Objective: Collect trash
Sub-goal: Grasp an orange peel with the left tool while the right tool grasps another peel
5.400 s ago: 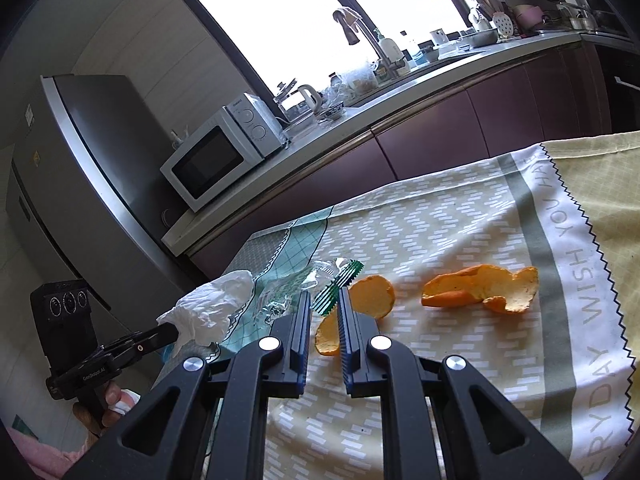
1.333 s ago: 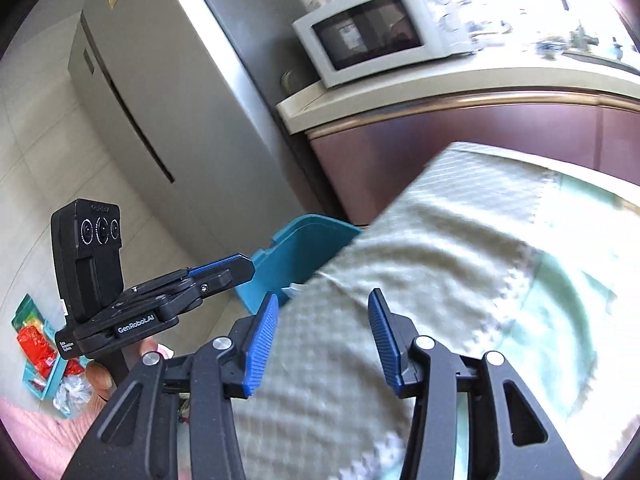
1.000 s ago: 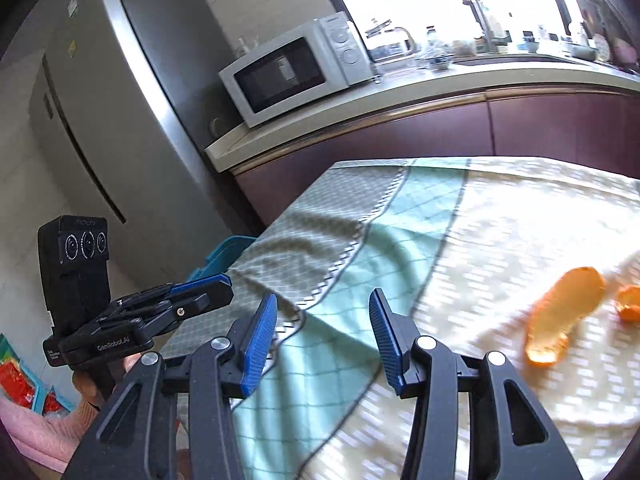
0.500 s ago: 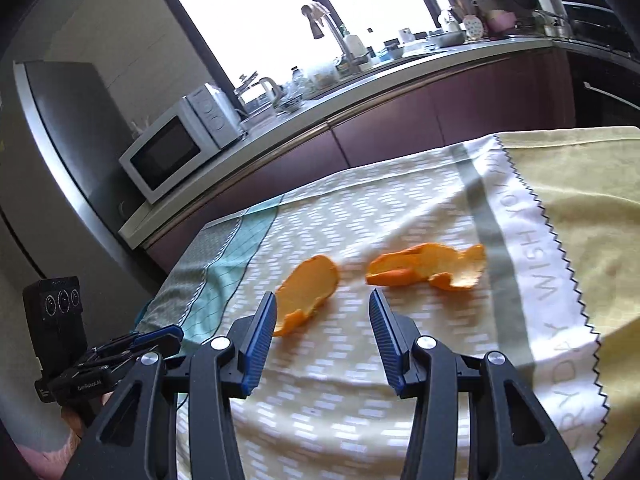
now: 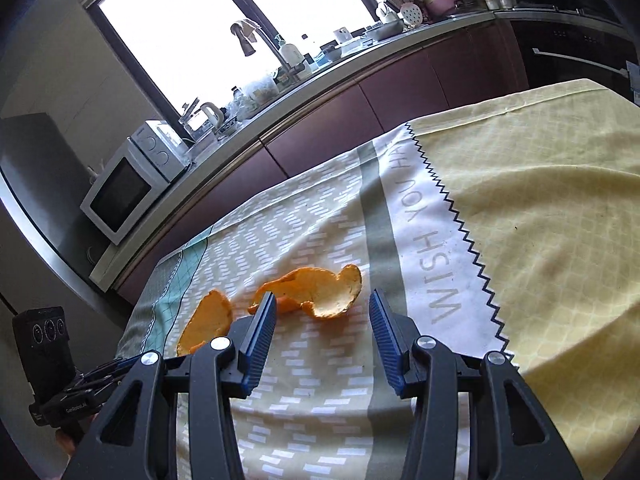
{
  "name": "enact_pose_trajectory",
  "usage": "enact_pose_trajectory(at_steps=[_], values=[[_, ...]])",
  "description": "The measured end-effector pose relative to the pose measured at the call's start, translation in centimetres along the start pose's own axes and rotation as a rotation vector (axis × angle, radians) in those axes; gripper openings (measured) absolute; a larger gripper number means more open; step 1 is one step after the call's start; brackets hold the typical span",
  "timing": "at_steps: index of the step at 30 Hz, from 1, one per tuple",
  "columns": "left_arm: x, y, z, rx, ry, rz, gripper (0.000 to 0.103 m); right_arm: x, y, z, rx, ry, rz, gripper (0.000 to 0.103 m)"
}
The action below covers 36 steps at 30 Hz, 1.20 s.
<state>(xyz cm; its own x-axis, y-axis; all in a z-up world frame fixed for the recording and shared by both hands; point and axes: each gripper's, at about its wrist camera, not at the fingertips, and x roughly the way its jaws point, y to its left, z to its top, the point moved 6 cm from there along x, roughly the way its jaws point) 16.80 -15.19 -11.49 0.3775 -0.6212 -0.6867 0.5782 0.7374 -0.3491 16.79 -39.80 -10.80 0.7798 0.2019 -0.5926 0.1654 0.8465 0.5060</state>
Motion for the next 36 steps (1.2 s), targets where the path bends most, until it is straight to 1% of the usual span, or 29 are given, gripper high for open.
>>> enact_pose_trajectory(at_steps=[5, 12, 15, 22, 23, 24, 25, 28, 29, 30, 31, 33, 36], values=[[1.4, 0.4, 0.6, -0.012, 0.026, 0.014, 0.031, 1.4, -0.6, 0.8, 0.012, 0.033, 0.011, 0.046], [2.7, 0.3, 1.2, 0.009, 0.049, 0.037, 0.031, 2.7, -0.7, 0.9, 0.028, 0.066, 0.018, 0.046], [3.2, 0.3, 1.4, 0.016, 0.054, 0.058, 0.031, 3.0, -0.6, 0.8, 0.019, 0.081, 0.014, 0.046], [4.7, 0.0, 1.5, 0.02, 0.089, 0.075, 0.031, 3.7, 0.0, 0.9, -0.002, 0.098, 0.014, 0.045], [4.9, -0.1, 1.4, 0.022, 0.091, 0.078, 0.03, 3.8, 0.1, 0.8, -0.007, 0.103, 0.015, 0.042], [5.0, -0.1, 1.4, 0.025, 0.094, 0.08, 0.026, 3.9, 0.2, 0.7, -0.011, 0.109, 0.017, 0.038], [5.1, -0.2, 1.4, 0.028, 0.097, 0.079, 0.023, 3.9, 0.3, 0.7, -0.013, 0.112, 0.015, 0.036], [5.4, -0.6, 1.3, 0.038, 0.1, 0.08, 0.018, 4.0, 0.4, 0.5, -0.014, 0.12, 0.022, 0.027], [5.4, -0.7, 1.3, 0.039, 0.101, 0.081, 0.018, 4.0, 0.4, 0.5, -0.014, 0.122, 0.026, 0.022], [5.4, -0.7, 1.3, 0.038, 0.1, 0.082, 0.016, 4.0, 0.4, 0.4, -0.013, 0.124, 0.028, 0.014], [5.4, -0.7, 1.3, 0.036, 0.099, 0.083, 0.015, 3.9, 0.4, 0.4, -0.014, 0.125, 0.032, 0.011], [5.4, -0.7, 1.3, 0.032, 0.098, 0.081, 0.013, 3.8, 0.6, 0.4, -0.016, 0.123, 0.039, 0.007], [5.2, -0.7, 1.3, 0.027, 0.09, 0.079, 0.009, 3.5, 0.7, 0.3, -0.016, 0.117, 0.051, 0.005]])
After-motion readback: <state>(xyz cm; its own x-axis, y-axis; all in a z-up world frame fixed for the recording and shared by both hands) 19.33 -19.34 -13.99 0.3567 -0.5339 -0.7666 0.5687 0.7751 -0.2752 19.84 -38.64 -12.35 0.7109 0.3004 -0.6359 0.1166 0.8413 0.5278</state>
